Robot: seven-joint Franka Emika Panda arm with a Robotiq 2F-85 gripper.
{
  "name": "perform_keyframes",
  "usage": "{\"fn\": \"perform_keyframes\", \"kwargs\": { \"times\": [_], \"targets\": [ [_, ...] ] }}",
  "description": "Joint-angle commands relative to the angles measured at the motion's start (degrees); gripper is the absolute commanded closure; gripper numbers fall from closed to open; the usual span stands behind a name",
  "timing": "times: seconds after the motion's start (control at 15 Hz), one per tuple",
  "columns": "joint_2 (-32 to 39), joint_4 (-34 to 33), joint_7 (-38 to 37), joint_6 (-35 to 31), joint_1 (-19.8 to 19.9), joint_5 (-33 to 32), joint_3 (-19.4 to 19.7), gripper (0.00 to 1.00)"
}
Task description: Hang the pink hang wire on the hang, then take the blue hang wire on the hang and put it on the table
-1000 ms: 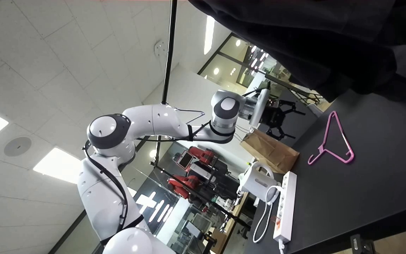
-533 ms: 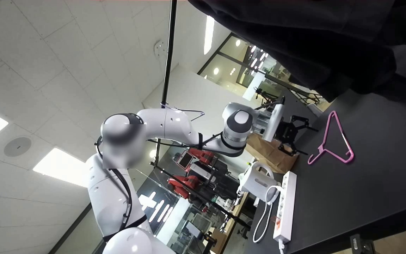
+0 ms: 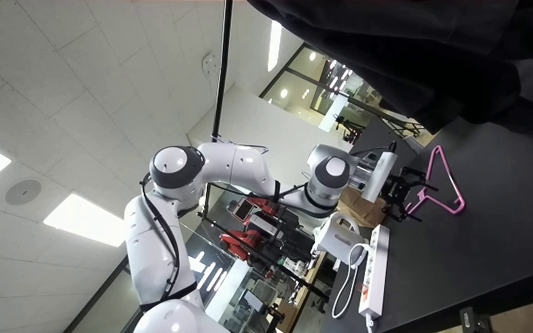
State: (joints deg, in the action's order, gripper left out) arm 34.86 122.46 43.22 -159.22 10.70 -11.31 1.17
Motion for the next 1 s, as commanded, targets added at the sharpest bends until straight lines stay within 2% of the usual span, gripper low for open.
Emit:
{"fn": "perform_keyframes", "kwargs": {
  "times": [0.0, 0.67, 0.8, 0.93],
  "targets": [
    [1.8, -0.9, -0.4, -0.7, 2.3, 0.2, -1.4, 0.27],
    [1.9, -1.8, -1.5, -0.6, 2.3, -0.6, -0.8, 0.96],
    [1.7, -1.7, -1.9, -0.4, 2.0, -0.8, -0.4, 1.0],
    [0.8, -1.2, -1.7, 0.0, 2.2, -0.7, -0.7, 0.98]
  ]
}}
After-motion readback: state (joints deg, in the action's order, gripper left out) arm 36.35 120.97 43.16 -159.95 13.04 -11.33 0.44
